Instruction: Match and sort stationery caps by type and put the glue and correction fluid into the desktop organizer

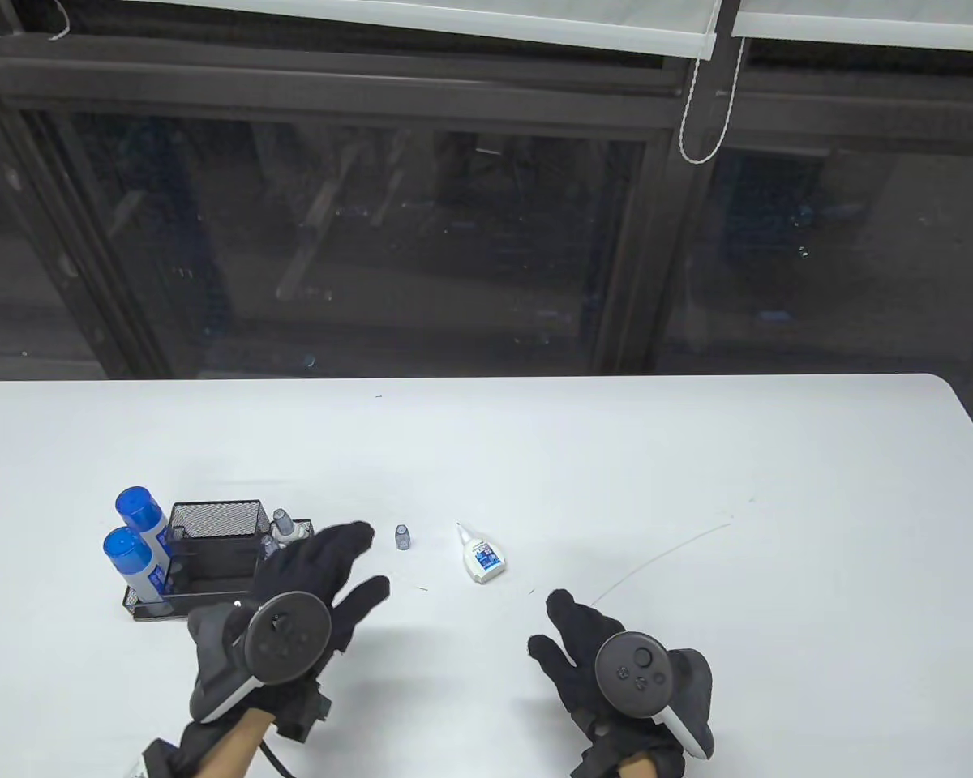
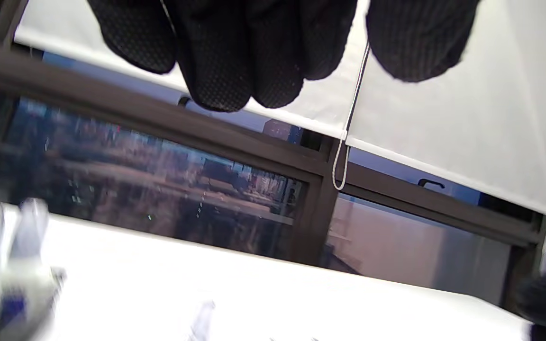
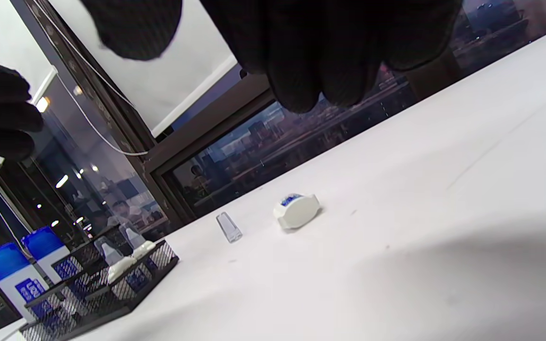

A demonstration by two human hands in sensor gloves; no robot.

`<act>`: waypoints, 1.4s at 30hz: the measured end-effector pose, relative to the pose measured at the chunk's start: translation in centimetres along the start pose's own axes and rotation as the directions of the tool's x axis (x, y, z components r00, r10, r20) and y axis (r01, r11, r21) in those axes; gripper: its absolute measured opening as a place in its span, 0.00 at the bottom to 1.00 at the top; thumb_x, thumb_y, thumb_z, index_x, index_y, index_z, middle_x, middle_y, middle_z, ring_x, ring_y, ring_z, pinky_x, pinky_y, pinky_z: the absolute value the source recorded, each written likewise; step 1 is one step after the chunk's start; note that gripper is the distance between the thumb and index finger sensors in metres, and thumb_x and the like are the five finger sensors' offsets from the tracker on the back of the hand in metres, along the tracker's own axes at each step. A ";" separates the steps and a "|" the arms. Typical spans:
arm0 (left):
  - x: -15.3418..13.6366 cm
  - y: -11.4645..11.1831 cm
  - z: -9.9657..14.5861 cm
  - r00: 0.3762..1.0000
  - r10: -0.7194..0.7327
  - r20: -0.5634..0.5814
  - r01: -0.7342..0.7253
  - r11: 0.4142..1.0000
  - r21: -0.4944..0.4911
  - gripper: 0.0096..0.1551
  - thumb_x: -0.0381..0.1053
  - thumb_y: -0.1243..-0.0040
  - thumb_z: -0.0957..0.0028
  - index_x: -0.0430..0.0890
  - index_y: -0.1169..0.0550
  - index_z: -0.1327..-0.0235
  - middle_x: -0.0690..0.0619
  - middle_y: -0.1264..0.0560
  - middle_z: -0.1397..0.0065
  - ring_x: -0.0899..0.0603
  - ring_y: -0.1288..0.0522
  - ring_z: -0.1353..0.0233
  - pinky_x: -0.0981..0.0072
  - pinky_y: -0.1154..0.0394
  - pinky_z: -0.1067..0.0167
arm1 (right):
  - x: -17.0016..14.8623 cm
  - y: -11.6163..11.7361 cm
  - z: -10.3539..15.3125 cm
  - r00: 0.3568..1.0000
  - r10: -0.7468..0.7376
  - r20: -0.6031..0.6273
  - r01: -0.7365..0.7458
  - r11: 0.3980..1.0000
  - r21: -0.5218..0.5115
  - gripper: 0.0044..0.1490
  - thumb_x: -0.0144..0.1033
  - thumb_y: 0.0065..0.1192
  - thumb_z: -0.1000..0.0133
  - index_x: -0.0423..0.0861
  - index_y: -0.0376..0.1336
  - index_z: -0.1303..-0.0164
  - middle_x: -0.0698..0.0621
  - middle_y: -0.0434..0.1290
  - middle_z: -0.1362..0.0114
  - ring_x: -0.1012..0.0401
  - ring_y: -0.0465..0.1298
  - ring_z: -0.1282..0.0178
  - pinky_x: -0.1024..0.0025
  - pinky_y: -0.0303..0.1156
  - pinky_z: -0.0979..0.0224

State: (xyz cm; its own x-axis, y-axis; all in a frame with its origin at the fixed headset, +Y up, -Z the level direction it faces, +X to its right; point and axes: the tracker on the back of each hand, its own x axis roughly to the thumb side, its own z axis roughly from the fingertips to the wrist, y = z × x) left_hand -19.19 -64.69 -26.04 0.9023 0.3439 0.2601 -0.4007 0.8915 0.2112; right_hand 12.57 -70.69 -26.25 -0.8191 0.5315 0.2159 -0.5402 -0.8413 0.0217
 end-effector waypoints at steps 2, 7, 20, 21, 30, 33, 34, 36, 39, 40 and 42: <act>-0.3 -2.4 0.6 1.000 0.004 -0.015 -0.004 0.999 -0.049 0.37 0.69 0.44 0.44 0.57 0.32 0.22 0.54 0.26 0.20 0.41 0.22 0.23 0.41 0.29 0.28 | 0.2 0.3 0.0 1.000 0.015 0.003 -0.015 1.000 0.010 0.42 0.54 0.56 0.44 0.46 0.59 0.21 0.42 0.70 0.24 0.44 0.70 0.26 0.42 0.63 0.24; -1.3 -5.2 0.9 0.998 -0.058 -0.017 0.057 0.996 -0.062 0.37 0.69 0.44 0.44 0.57 0.32 0.22 0.54 0.26 0.20 0.42 0.22 0.24 0.41 0.29 0.28 | 0.5 0.9 -0.1 0.999 0.034 0.008 -0.035 0.999 0.040 0.42 0.54 0.57 0.44 0.46 0.59 0.21 0.42 0.70 0.23 0.44 0.70 0.25 0.41 0.63 0.24; -3.8 -4.7 1.6 0.998 -0.049 -0.040 0.046 0.996 -0.078 0.37 0.68 0.44 0.44 0.57 0.31 0.23 0.54 0.25 0.21 0.43 0.21 0.25 0.42 0.29 0.28 | 4.3 -0.5 -2.3 0.995 0.079 -0.057 -0.075 0.995 0.067 0.43 0.54 0.57 0.42 0.46 0.57 0.19 0.41 0.67 0.20 0.42 0.67 0.23 0.39 0.61 0.23; -3.8 -4.7 1.7 0.998 -0.051 -0.038 0.048 0.996 -0.076 0.37 0.69 0.44 0.44 0.57 0.31 0.23 0.54 0.25 0.22 0.43 0.21 0.26 0.42 0.28 0.29 | 5.0 -0.6 -2.9 0.994 0.096 -0.058 -0.091 0.993 0.073 0.43 0.55 0.57 0.42 0.46 0.57 0.19 0.41 0.66 0.20 0.42 0.67 0.22 0.39 0.61 0.23; -3.9 -4.5 1.9 0.998 -0.055 -0.032 0.053 0.996 -0.072 0.36 0.68 0.44 0.44 0.57 0.31 0.23 0.54 0.24 0.22 0.43 0.21 0.26 0.42 0.28 0.29 | 6.9 0.6 -9.7 0.951 0.249 -0.186 -0.215 0.959 0.184 0.46 0.55 0.58 0.42 0.46 0.53 0.16 0.40 0.63 0.17 0.41 0.63 0.20 0.39 0.58 0.21; -4.1 -4.5 2.0 0.998 -0.051 -0.048 0.047 0.996 -0.073 0.36 0.68 0.44 0.44 0.57 0.31 0.23 0.54 0.24 0.22 0.43 0.21 0.26 0.42 0.28 0.29 | 6.2 2.2 -12.4 0.940 0.247 -0.234 -0.200 0.957 0.208 0.47 0.56 0.58 0.42 0.46 0.51 0.15 0.39 0.61 0.17 0.41 0.62 0.19 0.39 0.57 0.21; -4.2 -4.5 2.0 0.997 -0.050 -0.050 0.047 0.996 -0.075 0.36 0.68 0.44 0.44 0.57 0.31 0.23 0.54 0.24 0.22 0.43 0.21 0.26 0.42 0.28 0.29 | 6.0 2.7 -13.0 0.937 0.255 -0.239 -0.203 0.954 0.221 0.48 0.56 0.58 0.42 0.46 0.51 0.15 0.39 0.60 0.16 0.41 0.61 0.19 0.38 0.57 0.21; -4.3 -4.6 2.1 0.997 -0.054 -0.056 0.049 0.995 -0.082 0.36 0.68 0.44 0.44 0.57 0.31 0.23 0.54 0.24 0.22 0.43 0.21 0.26 0.42 0.28 0.29 | 5.3 4.3 -14.5 0.918 0.302 -0.256 -0.233 0.935 0.268 0.49 0.56 0.57 0.42 0.46 0.49 0.14 0.39 0.59 0.16 0.40 0.60 0.18 0.39 0.56 0.20; -4.4 -4.7 2.1 0.996 -0.057 -0.069 0.051 0.995 -0.087 0.36 0.68 0.44 0.44 0.57 0.31 0.23 0.54 0.24 0.22 0.43 0.21 0.26 0.42 0.28 0.29 | 4.4 7.0 -15.7 0.895 0.351 -0.275 -0.260 0.912 0.318 0.50 0.57 0.57 0.42 0.45 0.47 0.14 0.38 0.57 0.15 0.40 0.59 0.18 0.39 0.56 0.20; -4.4 -4.7 2.1 0.996 -0.057 -0.069 0.051 0.995 -0.090 0.36 0.68 0.44 0.44 0.57 0.31 0.23 0.54 0.25 0.22 0.43 0.21 0.26 0.42 0.28 0.29 | 4.4 8.1 -15.9 0.878 0.386 -0.283 -0.293 0.901 0.320 0.50 0.57 0.57 0.42 0.45 0.47 0.14 0.38 0.56 0.15 0.40 0.59 0.19 0.40 0.56 0.20; -4.4 -4.9 2.1 0.994 -0.078 -0.074 0.070 0.993 -0.098 0.36 0.68 0.44 0.44 0.57 0.31 0.23 0.54 0.25 0.22 0.43 0.21 0.26 0.42 0.29 0.29 | 4.3 9.7 -16.2 0.841 0.467 -0.272 -0.371 0.865 0.336 0.52 0.59 0.55 0.42 0.46 0.45 0.14 0.38 0.54 0.15 0.40 0.58 0.18 0.40 0.55 0.19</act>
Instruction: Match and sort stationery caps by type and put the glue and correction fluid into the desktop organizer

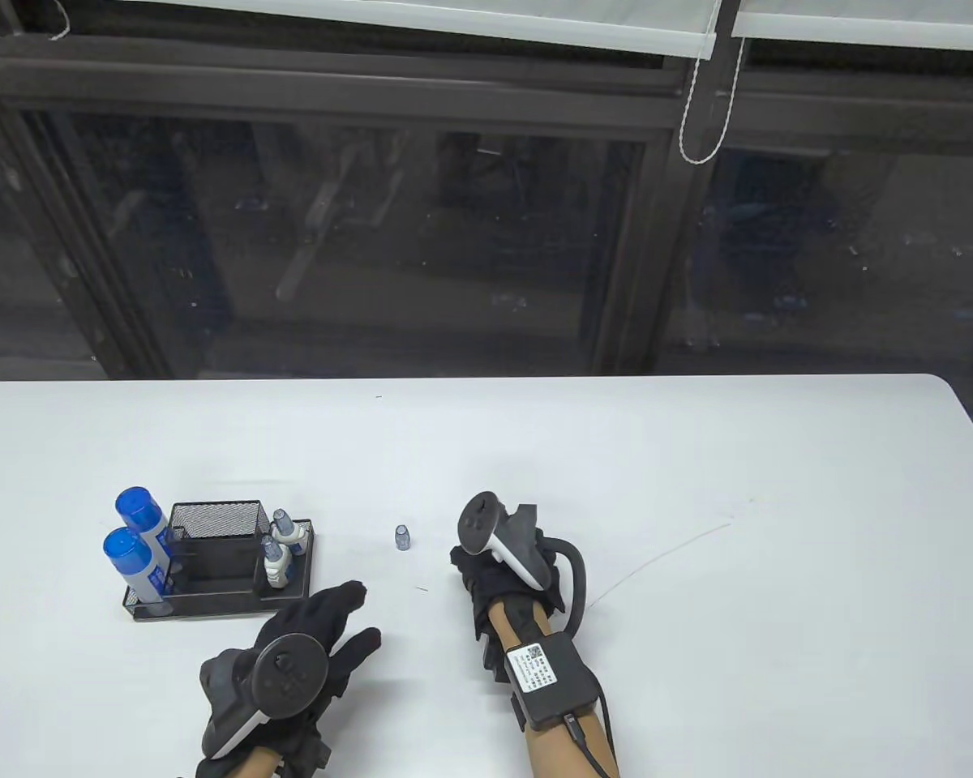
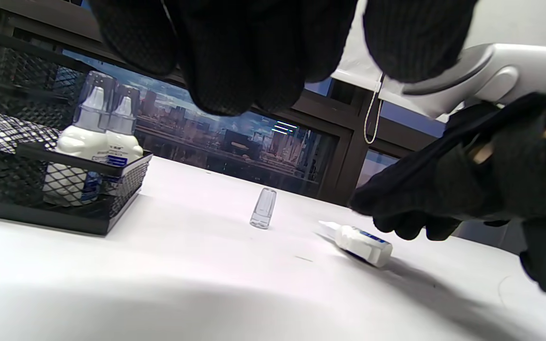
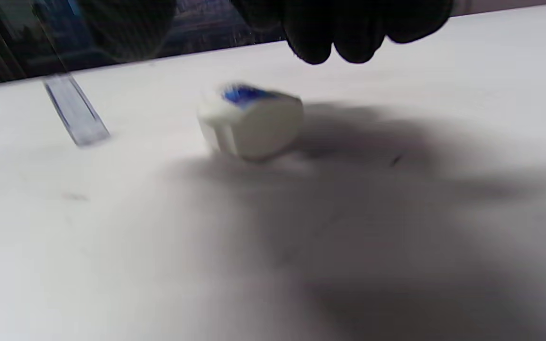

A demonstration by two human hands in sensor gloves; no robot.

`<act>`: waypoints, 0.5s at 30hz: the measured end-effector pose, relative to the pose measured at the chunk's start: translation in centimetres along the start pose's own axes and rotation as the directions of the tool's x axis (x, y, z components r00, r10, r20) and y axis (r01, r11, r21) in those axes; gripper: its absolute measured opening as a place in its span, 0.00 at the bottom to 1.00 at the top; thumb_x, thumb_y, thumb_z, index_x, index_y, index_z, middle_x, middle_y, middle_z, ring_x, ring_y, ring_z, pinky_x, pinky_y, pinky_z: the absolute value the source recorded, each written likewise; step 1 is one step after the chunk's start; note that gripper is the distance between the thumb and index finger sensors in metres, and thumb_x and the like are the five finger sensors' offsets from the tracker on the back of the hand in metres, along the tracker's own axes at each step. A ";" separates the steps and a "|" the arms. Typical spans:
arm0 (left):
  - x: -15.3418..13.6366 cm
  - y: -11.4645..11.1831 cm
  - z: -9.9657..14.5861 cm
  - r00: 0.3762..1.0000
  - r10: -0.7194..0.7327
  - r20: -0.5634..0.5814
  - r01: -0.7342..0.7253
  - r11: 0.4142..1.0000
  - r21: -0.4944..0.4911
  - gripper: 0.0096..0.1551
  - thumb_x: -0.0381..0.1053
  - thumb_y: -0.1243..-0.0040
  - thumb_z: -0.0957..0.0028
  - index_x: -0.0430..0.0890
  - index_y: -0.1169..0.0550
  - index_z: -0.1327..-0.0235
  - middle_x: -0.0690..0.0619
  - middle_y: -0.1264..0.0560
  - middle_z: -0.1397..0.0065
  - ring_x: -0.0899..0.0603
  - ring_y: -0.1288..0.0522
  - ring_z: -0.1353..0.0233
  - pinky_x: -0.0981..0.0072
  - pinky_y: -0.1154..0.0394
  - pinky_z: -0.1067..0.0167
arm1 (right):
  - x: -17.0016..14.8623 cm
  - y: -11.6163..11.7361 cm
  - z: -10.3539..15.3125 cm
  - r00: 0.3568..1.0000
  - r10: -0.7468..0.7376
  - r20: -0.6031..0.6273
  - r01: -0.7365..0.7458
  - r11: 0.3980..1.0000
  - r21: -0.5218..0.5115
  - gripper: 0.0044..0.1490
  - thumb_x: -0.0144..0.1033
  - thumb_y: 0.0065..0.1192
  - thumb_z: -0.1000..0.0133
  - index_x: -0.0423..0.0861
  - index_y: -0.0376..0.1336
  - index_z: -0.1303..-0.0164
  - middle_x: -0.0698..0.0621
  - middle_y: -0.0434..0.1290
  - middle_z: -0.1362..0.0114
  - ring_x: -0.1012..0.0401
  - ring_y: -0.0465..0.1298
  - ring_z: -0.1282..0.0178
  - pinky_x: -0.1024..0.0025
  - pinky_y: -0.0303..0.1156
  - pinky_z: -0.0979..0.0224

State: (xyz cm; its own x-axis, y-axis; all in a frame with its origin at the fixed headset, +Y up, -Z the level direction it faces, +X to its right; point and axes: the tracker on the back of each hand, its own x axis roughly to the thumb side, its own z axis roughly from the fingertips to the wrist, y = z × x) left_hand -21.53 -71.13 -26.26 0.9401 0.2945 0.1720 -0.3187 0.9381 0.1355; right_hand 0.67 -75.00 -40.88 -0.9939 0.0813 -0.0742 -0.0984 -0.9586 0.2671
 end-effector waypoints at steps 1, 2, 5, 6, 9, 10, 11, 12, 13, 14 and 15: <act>0.0 0.0 0.0 1.000 -0.012 -0.002 0.012 1.000 -0.002 0.36 0.69 0.44 0.44 0.57 0.30 0.23 0.54 0.25 0.22 0.43 0.21 0.26 0.42 0.29 0.29 | 0.2 0.5 -0.2 1.000 0.016 -0.010 -0.016 1.000 -0.001 0.53 0.59 0.55 0.42 0.46 0.43 0.13 0.38 0.53 0.14 0.39 0.58 0.18 0.39 0.55 0.19; 0.0 -0.1 0.1 1.000 -0.025 -0.003 0.025 1.000 -0.004 0.36 0.68 0.44 0.44 0.57 0.30 0.23 0.54 0.24 0.22 0.43 0.21 0.26 0.42 0.29 0.28 | 0.4 1.2 -0.5 0.999 0.027 -0.022 -0.027 1.000 0.006 0.53 0.60 0.55 0.42 0.46 0.43 0.14 0.37 0.54 0.14 0.39 0.58 0.19 0.39 0.55 0.20; -0.1 0.0 0.1 0.999 -0.040 -0.007 0.040 0.999 -0.005 0.36 0.69 0.44 0.44 0.56 0.30 0.23 0.54 0.24 0.22 0.42 0.21 0.26 0.42 0.29 0.29 | 0.8 2.2 -0.9 0.996 0.081 -0.029 -0.081 0.996 0.027 0.51 0.57 0.57 0.42 0.47 0.45 0.14 0.38 0.55 0.16 0.40 0.60 0.20 0.40 0.56 0.20; -0.1 0.0 0.1 0.999 -0.042 -0.008 0.042 0.999 0.001 0.36 0.69 0.44 0.44 0.57 0.30 0.23 0.54 0.24 0.22 0.43 0.21 0.26 0.42 0.29 0.29 | 1.0 2.3 -0.8 0.992 0.123 -0.036 -0.124 0.992 -0.009 0.49 0.54 0.59 0.42 0.47 0.46 0.15 0.39 0.57 0.16 0.40 0.61 0.20 0.40 0.57 0.20; -0.1 0.1 0.1 0.999 -0.037 -0.008 0.037 0.999 0.007 0.36 0.69 0.44 0.44 0.57 0.30 0.23 0.54 0.24 0.22 0.43 0.21 0.26 0.42 0.29 0.29 | 1.1 2.3 -0.8 0.985 0.173 -0.024 -0.174 0.983 -0.066 0.46 0.51 0.61 0.43 0.46 0.51 0.16 0.42 0.64 0.20 0.42 0.67 0.24 0.43 0.62 0.23; 0.0 0.0 0.1 0.999 -0.038 -0.005 0.038 0.999 0.007 0.36 0.69 0.44 0.43 0.57 0.30 0.23 0.54 0.24 0.22 0.43 0.21 0.26 0.42 0.29 0.29 | 1.0 2.2 -0.8 0.985 0.168 -0.026 -0.169 0.983 -0.071 0.46 0.51 0.63 0.43 0.45 0.52 0.17 0.42 0.65 0.21 0.42 0.68 0.26 0.44 0.63 0.23; 0.1 0.0 0.1 0.999 -0.046 0.000 0.046 0.999 0.004 0.36 0.69 0.44 0.43 0.56 0.30 0.23 0.54 0.24 0.22 0.43 0.21 0.26 0.42 0.29 0.29 | 0.9 2.1 -0.8 0.986 0.165 -0.020 -0.166 0.982 -0.090 0.47 0.52 0.64 0.44 0.45 0.54 0.18 0.42 0.67 0.22 0.43 0.70 0.27 0.44 0.64 0.24; 0.1 0.0 0.1 0.999 -0.049 0.000 0.049 0.999 0.003 0.36 0.69 0.44 0.43 0.57 0.30 0.23 0.54 0.24 0.22 0.43 0.21 0.26 0.42 0.28 0.29 | 0.8 2.0 -0.7 0.987 0.160 -0.022 -0.161 0.982 -0.103 0.47 0.51 0.66 0.45 0.44 0.55 0.19 0.42 0.68 0.24 0.43 0.71 0.29 0.45 0.66 0.25; 0.1 0.0 0.1 0.999 -0.048 0.002 0.048 0.999 0.005 0.36 0.69 0.44 0.43 0.57 0.30 0.23 0.54 0.24 0.22 0.43 0.21 0.26 0.42 0.28 0.29 | 0.6 1.8 -0.6 0.987 0.161 -0.022 -0.163 0.980 -0.116 0.47 0.52 0.67 0.47 0.44 0.56 0.20 0.42 0.69 0.25 0.43 0.73 0.31 0.46 0.68 0.27; 0.1 0.0 0.2 0.999 -0.046 0.003 0.046 0.999 0.007 0.36 0.69 0.44 0.43 0.57 0.30 0.23 0.54 0.24 0.22 0.43 0.21 0.26 0.42 0.28 0.29 | 0.3 1.6 -0.5 0.988 0.154 -0.018 -0.155 0.979 -0.135 0.48 0.53 0.67 0.47 0.42 0.57 0.20 0.41 0.71 0.26 0.44 0.75 0.32 0.47 0.70 0.29; 0.1 0.1 0.2 0.999 -0.046 0.004 0.046 0.999 0.007 0.36 0.69 0.44 0.43 0.57 0.30 0.23 0.54 0.24 0.22 0.43 0.21 0.26 0.42 0.28 0.29 | 0.0 1.2 -0.4 0.992 0.129 -0.009 -0.129 0.981 -0.145 0.48 0.53 0.67 0.47 0.42 0.57 0.21 0.40 0.72 0.27 0.44 0.77 0.34 0.47 0.72 0.30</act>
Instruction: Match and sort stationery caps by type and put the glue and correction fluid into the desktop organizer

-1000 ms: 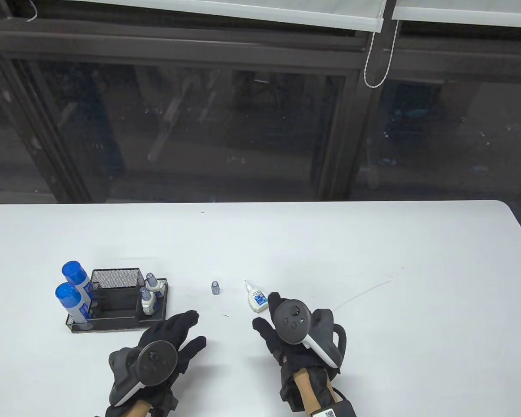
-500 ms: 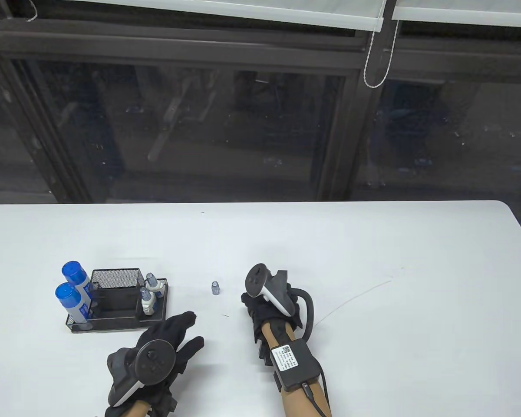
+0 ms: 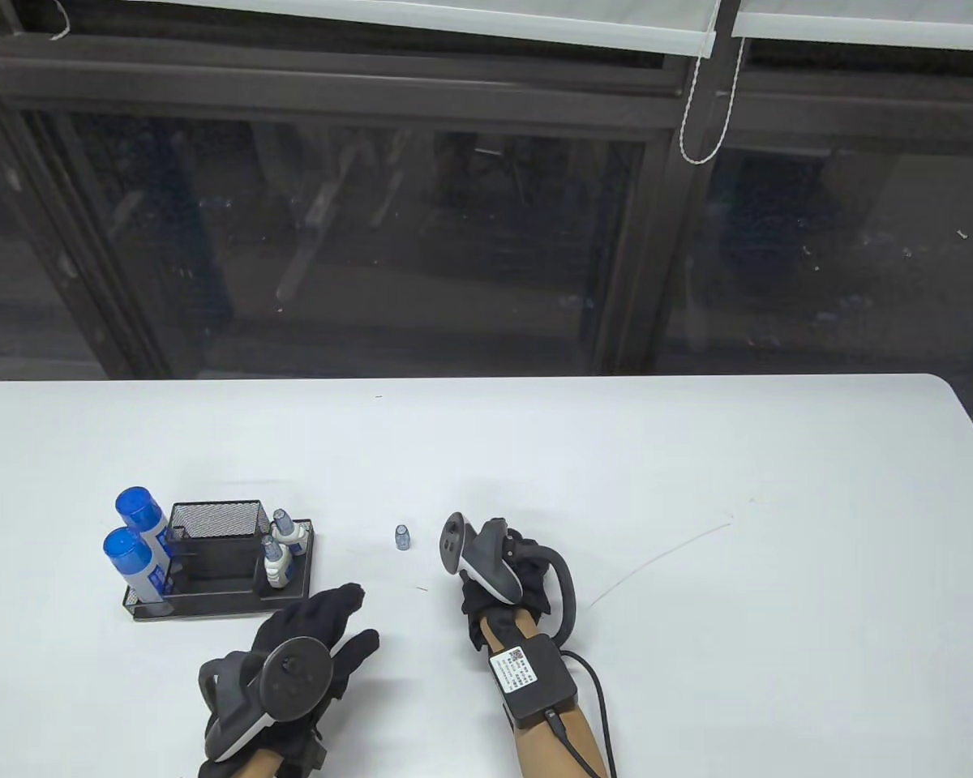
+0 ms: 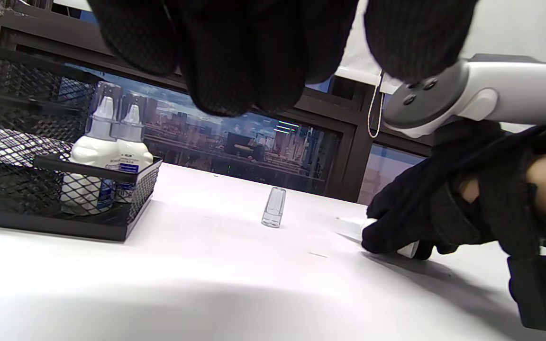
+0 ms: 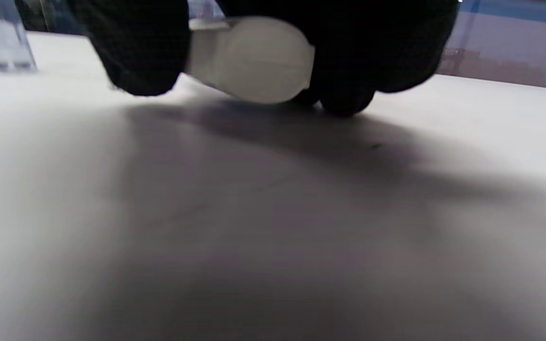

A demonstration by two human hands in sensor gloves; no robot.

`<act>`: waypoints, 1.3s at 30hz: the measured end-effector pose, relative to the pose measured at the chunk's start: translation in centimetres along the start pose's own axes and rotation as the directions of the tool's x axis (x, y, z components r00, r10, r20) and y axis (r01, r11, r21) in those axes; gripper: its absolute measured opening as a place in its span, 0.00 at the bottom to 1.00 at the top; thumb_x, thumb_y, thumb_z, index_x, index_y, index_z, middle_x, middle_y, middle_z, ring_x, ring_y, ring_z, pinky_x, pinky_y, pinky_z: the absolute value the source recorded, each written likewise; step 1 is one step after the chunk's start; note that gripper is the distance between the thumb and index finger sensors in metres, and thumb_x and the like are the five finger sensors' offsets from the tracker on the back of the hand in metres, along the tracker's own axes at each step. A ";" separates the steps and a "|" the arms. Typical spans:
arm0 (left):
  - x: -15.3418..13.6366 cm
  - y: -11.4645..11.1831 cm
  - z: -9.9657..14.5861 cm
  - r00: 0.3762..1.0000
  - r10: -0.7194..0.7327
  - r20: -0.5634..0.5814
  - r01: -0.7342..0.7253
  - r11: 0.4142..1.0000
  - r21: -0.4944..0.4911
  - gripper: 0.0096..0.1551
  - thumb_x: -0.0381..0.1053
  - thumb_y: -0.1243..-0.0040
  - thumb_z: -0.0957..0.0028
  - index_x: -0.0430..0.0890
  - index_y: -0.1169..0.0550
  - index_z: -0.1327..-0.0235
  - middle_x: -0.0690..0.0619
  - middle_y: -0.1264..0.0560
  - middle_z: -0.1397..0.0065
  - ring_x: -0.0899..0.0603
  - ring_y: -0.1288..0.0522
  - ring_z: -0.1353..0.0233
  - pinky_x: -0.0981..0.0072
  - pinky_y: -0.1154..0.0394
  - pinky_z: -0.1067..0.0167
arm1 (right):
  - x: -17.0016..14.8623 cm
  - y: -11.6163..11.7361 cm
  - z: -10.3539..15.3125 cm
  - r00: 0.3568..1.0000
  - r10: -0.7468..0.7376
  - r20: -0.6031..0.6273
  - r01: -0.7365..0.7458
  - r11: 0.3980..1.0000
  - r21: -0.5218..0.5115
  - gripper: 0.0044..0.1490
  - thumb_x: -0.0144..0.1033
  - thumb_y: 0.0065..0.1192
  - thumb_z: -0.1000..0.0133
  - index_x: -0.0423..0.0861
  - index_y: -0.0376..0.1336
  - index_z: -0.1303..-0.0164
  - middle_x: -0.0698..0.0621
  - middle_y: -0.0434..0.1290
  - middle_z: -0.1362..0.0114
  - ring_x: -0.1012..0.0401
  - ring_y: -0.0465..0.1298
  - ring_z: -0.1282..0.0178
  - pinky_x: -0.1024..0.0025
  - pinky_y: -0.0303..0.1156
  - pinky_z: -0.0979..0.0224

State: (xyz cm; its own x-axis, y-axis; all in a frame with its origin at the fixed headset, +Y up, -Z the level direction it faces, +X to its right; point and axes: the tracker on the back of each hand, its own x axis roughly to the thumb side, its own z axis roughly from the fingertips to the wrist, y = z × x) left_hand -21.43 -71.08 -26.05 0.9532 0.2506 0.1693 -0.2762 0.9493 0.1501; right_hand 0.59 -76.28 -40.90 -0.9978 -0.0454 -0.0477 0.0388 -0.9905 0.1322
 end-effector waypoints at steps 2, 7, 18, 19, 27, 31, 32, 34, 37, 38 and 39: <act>0.0 0.0 0.0 1.000 0.003 -0.002 -0.003 1.000 0.004 0.36 0.69 0.44 0.43 0.57 0.30 0.23 0.54 0.24 0.22 0.43 0.21 0.26 0.42 0.28 0.29 | -0.8 -1.0 0.5 0.996 -0.085 0.020 0.085 0.996 -0.005 0.48 0.53 0.67 0.47 0.40 0.58 0.21 0.39 0.72 0.28 0.45 0.79 0.37 0.48 0.74 0.33; -0.1 -0.1 0.0 1.000 0.004 -0.005 -0.004 1.000 -0.007 0.36 0.69 0.44 0.43 0.57 0.30 0.23 0.54 0.24 0.22 0.43 0.21 0.26 0.42 0.28 0.29 | -2.9 -4.8 2.6 0.928 -0.359 0.101 0.362 0.932 -0.015 0.50 0.52 0.66 0.46 0.35 0.55 0.21 0.36 0.71 0.27 0.44 0.80 0.37 0.48 0.76 0.35; 0.3 -0.3 0.4 1.000 -0.013 0.016 0.014 1.000 -0.013 0.36 0.69 0.45 0.43 0.57 0.30 0.23 0.54 0.24 0.22 0.43 0.20 0.26 0.42 0.28 0.29 | -8.0 -8.2 9.8 0.597 -0.747 0.291 0.759 0.644 0.098 0.47 0.42 0.67 0.42 0.36 0.51 0.19 0.37 0.66 0.23 0.42 0.77 0.31 0.46 0.74 0.31; 0.3 -0.3 0.4 1.000 -0.015 0.018 0.015 1.000 -0.014 0.35 0.69 0.45 0.43 0.57 0.30 0.24 0.54 0.24 0.23 0.43 0.20 0.26 0.42 0.28 0.29 | -8.6 -7.9 10.3 0.565 -0.773 0.288 0.784 0.612 0.103 0.47 0.42 0.68 0.43 0.37 0.52 0.19 0.37 0.67 0.23 0.42 0.77 0.32 0.46 0.75 0.32; 0.5 -1.0 0.4 1.000 -0.009 0.026 0.010 0.999 -0.044 0.35 0.69 0.45 0.43 0.57 0.30 0.24 0.54 0.24 0.23 0.43 0.20 0.26 0.43 0.28 0.29 | -12.1 -4.5 12.9 0.526 -0.793 0.308 0.820 0.569 0.065 0.40 0.48 0.65 0.43 0.48 0.57 0.21 0.41 0.73 0.27 0.49 0.83 0.45 0.52 0.78 0.42; 0.8 -1.4 0.5 0.999 -0.024 0.031 0.025 0.998 -0.061 0.36 0.69 0.45 0.44 0.57 0.30 0.23 0.54 0.24 0.22 0.43 0.20 0.26 0.43 0.28 0.29 | -12.3 -4.5 13.5 0.559 -0.751 0.353 0.792 0.609 0.043 0.39 0.43 0.66 0.42 0.53 0.55 0.21 0.39 0.66 0.22 0.46 0.78 0.36 0.47 0.73 0.34; 0.9 -1.5 0.5 0.999 -0.027 0.030 0.029 0.997 -0.068 0.36 0.69 0.45 0.44 0.57 0.30 0.23 0.54 0.24 0.22 0.43 0.20 0.26 0.43 0.28 0.29 | -12.5 -4.5 13.7 0.567 -0.745 0.352 0.785 0.618 0.044 0.39 0.42 0.66 0.43 0.53 0.54 0.21 0.39 0.65 0.21 0.46 0.77 0.34 0.47 0.72 0.32; 1.0 -1.6 0.5 0.999 -0.026 0.029 0.028 0.997 -0.077 0.36 0.69 0.45 0.44 0.57 0.30 0.23 0.54 0.24 0.22 0.43 0.20 0.26 0.42 0.28 0.29 | -12.8 -4.3 14.2 0.532 -0.769 0.355 0.808 0.586 0.061 0.41 0.40 0.65 0.42 0.48 0.51 0.21 0.39 0.62 0.20 0.45 0.75 0.32 0.45 0.70 0.30; 0.9 -1.5 0.0 1.000 -0.012 -0.001 0.012 0.997 -0.077 0.36 0.69 0.45 0.44 0.57 0.31 0.23 0.54 0.25 0.22 0.43 0.21 0.26 0.42 0.28 0.29 | -13.2 -4.4 14.5 0.488 -0.797 0.356 0.833 0.547 0.084 0.42 0.38 0.66 0.42 0.44 0.49 0.22 0.39 0.61 0.20 0.45 0.74 0.30 0.45 0.69 0.28; 0.9 -1.4 -0.2 1.000 -0.004 -0.009 0.003 0.997 -0.078 0.36 0.69 0.45 0.44 0.57 0.31 0.23 0.53 0.25 0.21 0.43 0.21 0.26 0.42 0.28 0.29 | -13.2 -4.5 14.5 0.485 -0.798 0.358 0.835 0.544 0.083 0.42 0.37 0.66 0.42 0.44 0.49 0.22 0.40 0.61 0.20 0.46 0.74 0.29 0.45 0.69 0.27; 0.9 -1.2 -0.5 1.000 0.014 -0.019 -0.015 0.997 -0.072 0.36 0.69 0.45 0.44 0.57 0.31 0.23 0.53 0.25 0.21 0.42 0.21 0.25 0.42 0.28 0.29 | -13.3 -4.6 14.5 0.479 -0.801 0.358 0.839 0.538 0.082 0.42 0.37 0.66 0.43 0.44 0.49 0.22 0.40 0.61 0.20 0.46 0.74 0.29 0.45 0.69 0.27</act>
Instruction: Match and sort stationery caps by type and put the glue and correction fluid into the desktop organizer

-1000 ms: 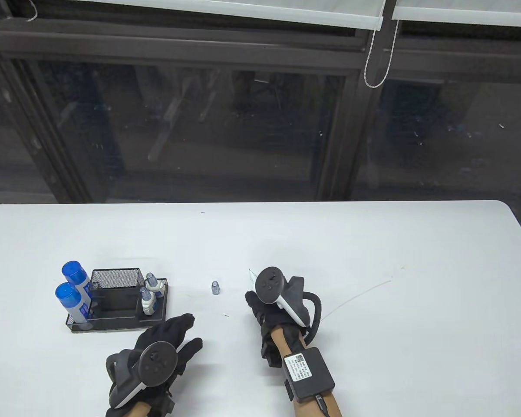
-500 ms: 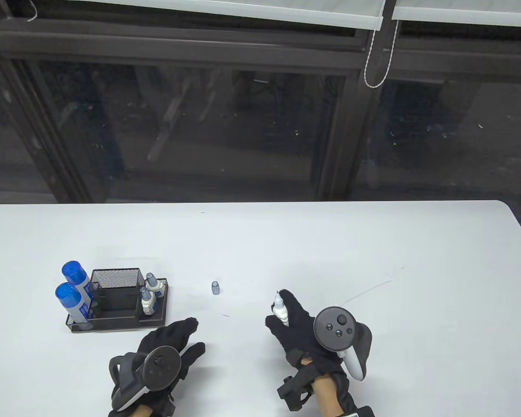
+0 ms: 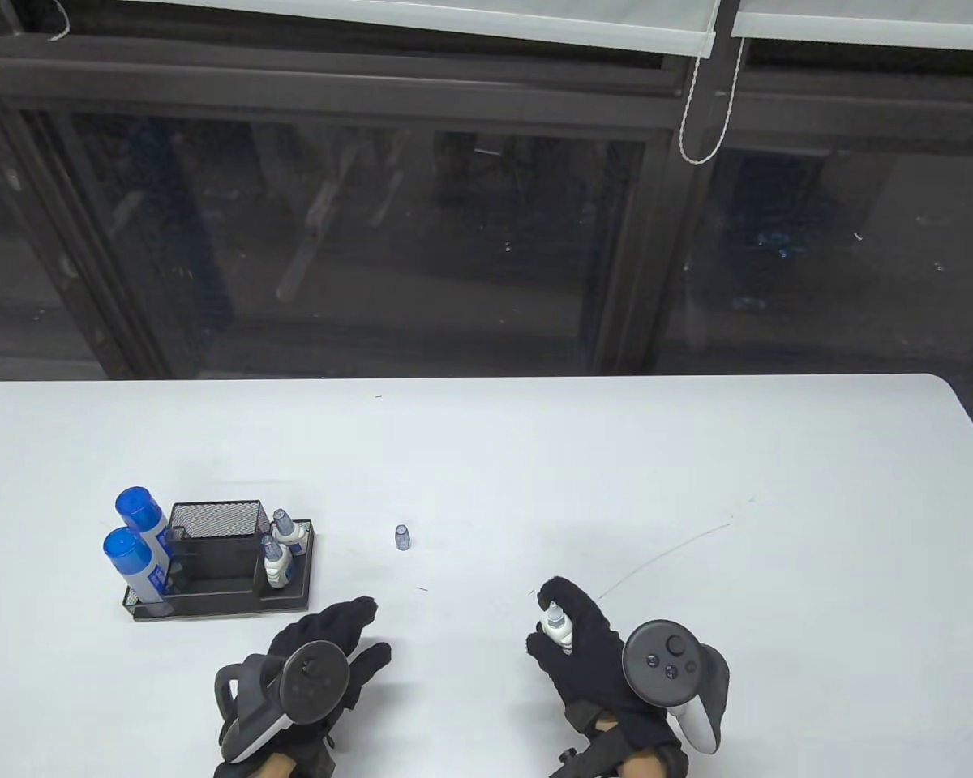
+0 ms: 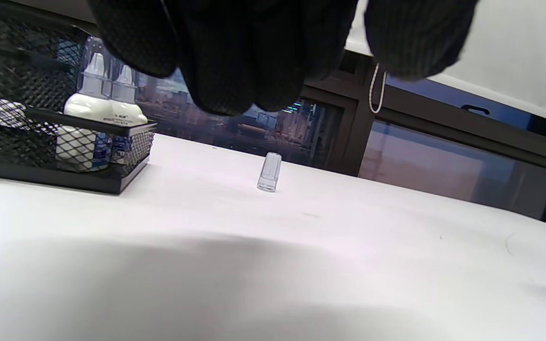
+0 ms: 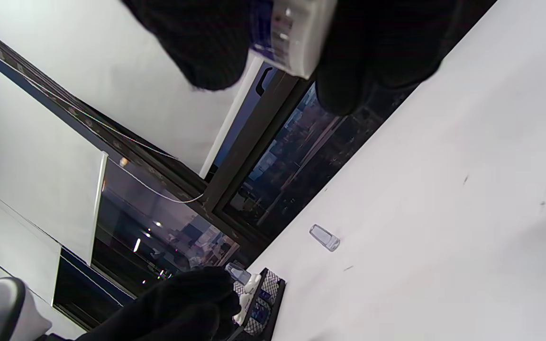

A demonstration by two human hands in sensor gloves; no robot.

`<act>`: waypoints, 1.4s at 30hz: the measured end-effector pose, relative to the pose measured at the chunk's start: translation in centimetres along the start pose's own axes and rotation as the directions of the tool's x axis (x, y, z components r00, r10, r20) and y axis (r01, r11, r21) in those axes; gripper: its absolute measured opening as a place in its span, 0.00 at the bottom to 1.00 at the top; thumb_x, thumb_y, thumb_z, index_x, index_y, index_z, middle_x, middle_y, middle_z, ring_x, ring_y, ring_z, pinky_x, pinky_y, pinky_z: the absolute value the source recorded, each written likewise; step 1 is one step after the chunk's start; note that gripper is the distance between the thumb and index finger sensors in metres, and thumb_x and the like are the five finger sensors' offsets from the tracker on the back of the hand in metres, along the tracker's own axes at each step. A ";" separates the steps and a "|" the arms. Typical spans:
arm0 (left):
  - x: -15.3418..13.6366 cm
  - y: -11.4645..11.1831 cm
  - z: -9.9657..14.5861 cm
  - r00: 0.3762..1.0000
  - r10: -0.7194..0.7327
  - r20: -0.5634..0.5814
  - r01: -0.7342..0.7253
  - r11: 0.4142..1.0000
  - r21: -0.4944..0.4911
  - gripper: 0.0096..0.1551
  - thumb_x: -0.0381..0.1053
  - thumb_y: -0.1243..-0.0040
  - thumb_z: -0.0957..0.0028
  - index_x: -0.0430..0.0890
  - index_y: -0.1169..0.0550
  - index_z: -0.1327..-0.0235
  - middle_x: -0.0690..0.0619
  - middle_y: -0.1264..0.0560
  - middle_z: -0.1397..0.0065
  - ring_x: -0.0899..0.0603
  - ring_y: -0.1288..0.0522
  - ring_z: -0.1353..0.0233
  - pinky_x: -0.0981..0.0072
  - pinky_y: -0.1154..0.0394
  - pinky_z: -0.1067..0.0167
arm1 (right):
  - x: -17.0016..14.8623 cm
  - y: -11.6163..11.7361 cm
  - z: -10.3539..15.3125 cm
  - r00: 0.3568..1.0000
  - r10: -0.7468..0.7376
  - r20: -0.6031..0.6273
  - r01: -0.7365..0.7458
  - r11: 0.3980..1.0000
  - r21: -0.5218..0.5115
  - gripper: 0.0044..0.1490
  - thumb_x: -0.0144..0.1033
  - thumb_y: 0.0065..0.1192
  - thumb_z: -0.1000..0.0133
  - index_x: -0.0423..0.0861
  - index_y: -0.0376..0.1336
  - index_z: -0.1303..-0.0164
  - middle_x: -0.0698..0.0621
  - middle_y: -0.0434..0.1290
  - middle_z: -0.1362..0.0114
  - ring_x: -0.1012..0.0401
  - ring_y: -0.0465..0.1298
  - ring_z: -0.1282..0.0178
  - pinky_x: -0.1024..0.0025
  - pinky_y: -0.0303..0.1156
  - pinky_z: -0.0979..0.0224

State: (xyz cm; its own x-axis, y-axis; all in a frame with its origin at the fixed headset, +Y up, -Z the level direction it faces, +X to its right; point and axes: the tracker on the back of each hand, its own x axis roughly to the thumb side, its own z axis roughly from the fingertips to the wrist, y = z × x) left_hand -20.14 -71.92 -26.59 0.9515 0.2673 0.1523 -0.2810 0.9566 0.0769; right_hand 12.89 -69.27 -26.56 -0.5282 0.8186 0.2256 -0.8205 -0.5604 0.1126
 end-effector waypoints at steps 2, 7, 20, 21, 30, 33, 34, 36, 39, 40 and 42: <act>0.1 0.5 -0.7 0.999 0.037 -0.013 -0.037 0.999 0.012 0.36 0.69 0.45 0.43 0.57 0.31 0.22 0.53 0.25 0.21 0.42 0.21 0.25 0.42 0.28 0.29 | -0.1 0.0 0.0 1.000 -0.026 0.007 0.026 1.000 -0.002 0.42 0.36 0.67 0.43 0.44 0.50 0.22 0.40 0.62 0.21 0.46 0.73 0.29 0.45 0.69 0.27; 1.4 2.1 -3.5 0.997 0.078 -0.017 -0.078 0.997 0.023 0.37 0.68 0.44 0.43 0.56 0.31 0.22 0.53 0.25 0.21 0.42 0.21 0.25 0.42 0.29 0.29 | 0.1 -0.3 0.2 0.996 -0.090 0.028 0.090 0.996 0.007 0.40 0.35 0.68 0.44 0.48 0.52 0.23 0.42 0.64 0.21 0.46 0.73 0.29 0.44 0.68 0.27; 4.1 0.7 -12.5 0.971 -0.228 -0.066 0.220 0.969 -0.109 0.34 0.66 0.45 0.41 0.58 0.32 0.21 0.53 0.27 0.19 0.43 0.20 0.27 0.43 0.28 0.29 | -1.1 -1.6 0.2 0.994 -0.109 -0.002 0.108 0.991 -0.074 0.40 0.37 0.69 0.44 0.48 0.56 0.22 0.43 0.68 0.23 0.46 0.76 0.31 0.45 0.71 0.29; 4.2 -0.4 -13.2 0.959 -0.275 -0.071 0.263 0.954 -0.145 0.35 0.66 0.45 0.41 0.58 0.32 0.21 0.53 0.27 0.19 0.43 0.21 0.27 0.43 0.28 0.29 | -1.2 -1.6 0.2 0.994 -0.110 -0.002 0.110 0.991 -0.070 0.40 0.37 0.69 0.44 0.48 0.56 0.22 0.43 0.69 0.23 0.46 0.77 0.31 0.45 0.71 0.29; 3.5 -5.4 -15.4 0.887 -0.445 -0.125 0.410 0.882 -0.234 0.33 0.67 0.48 0.41 0.59 0.31 0.22 0.54 0.25 0.20 0.43 0.19 0.29 0.44 0.28 0.30 | -1.0 -1.1 0.1 0.997 -0.072 0.002 0.072 0.997 -0.040 0.40 0.37 0.69 0.44 0.47 0.56 0.22 0.43 0.69 0.24 0.46 0.77 0.32 0.45 0.71 0.29; 3.0 -6.1 -15.5 0.896 -0.424 -0.132 0.383 0.889 -0.251 0.30 0.64 0.47 0.40 0.59 0.30 0.24 0.56 0.22 0.24 0.45 0.17 0.32 0.45 0.26 0.32 | -0.9 -1.1 0.1 0.997 -0.081 0.001 0.081 0.996 -0.039 0.40 0.37 0.69 0.44 0.47 0.56 0.22 0.43 0.69 0.24 0.46 0.77 0.32 0.45 0.71 0.30; 2.9 -6.2 -15.5 0.897 -0.420 -0.142 0.384 0.896 -0.226 0.29 0.62 0.46 0.40 0.59 0.29 0.25 0.56 0.21 0.25 0.45 0.17 0.33 0.46 0.25 0.32 | -0.9 -1.1 0.1 0.997 -0.082 -0.001 0.082 0.996 -0.038 0.40 0.37 0.69 0.44 0.47 0.56 0.22 0.43 0.69 0.24 0.46 0.77 0.32 0.45 0.71 0.29; 2.8 -6.3 -15.5 0.894 -0.424 -0.143 0.391 0.896 -0.211 0.26 0.60 0.45 0.40 0.60 0.27 0.27 0.57 0.20 0.27 0.46 0.16 0.34 0.46 0.24 0.33 | -1.0 -1.2 0.1 0.997 -0.079 -0.004 0.079 0.996 -0.040 0.40 0.37 0.69 0.45 0.47 0.56 0.22 0.43 0.69 0.24 0.46 0.77 0.32 0.45 0.71 0.29; 2.5 -6.2 -15.4 0.885 -0.439 -0.156 0.404 0.890 -0.213 0.26 0.60 0.42 0.42 0.60 0.26 0.29 0.57 0.20 0.28 0.47 0.16 0.35 0.47 0.24 0.34 | -1.0 -1.2 0.1 0.997 -0.080 -0.011 0.079 0.996 -0.042 0.40 0.37 0.69 0.45 0.47 0.56 0.22 0.42 0.69 0.24 0.46 0.77 0.32 0.45 0.71 0.29; 2.4 -6.2 -15.4 0.886 -0.435 -0.163 0.399 0.892 -0.212 0.26 0.60 0.41 0.43 0.60 0.26 0.30 0.57 0.19 0.29 0.48 0.15 0.36 0.49 0.23 0.34 | -1.0 -1.2 0.1 0.997 -0.081 -0.012 0.080 0.996 -0.040 0.40 0.37 0.69 0.45 0.47 0.56 0.22 0.43 0.69 0.24 0.46 0.77 0.32 0.45 0.71 0.30; 2.1 -6.1 -15.3 0.894 -0.408 -0.185 0.370 0.905 -0.209 0.25 0.59 0.39 0.43 0.60 0.25 0.32 0.57 0.19 0.30 0.48 0.15 0.37 0.49 0.23 0.35 | -0.9 -1.1 0.1 0.997 -0.080 -0.014 0.080 0.996 -0.034 0.40 0.37 0.69 0.45 0.47 0.56 0.22 0.42 0.69 0.24 0.46 0.77 0.32 0.45 0.71 0.30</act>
State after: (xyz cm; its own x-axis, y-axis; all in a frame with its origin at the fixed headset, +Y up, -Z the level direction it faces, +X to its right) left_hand -14.51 -75.42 -41.84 0.9885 -0.1297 -0.0773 0.1236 0.9891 -0.0796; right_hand 14.35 -69.42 -26.76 -0.4639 0.8626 0.2019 -0.8668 -0.4890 0.0974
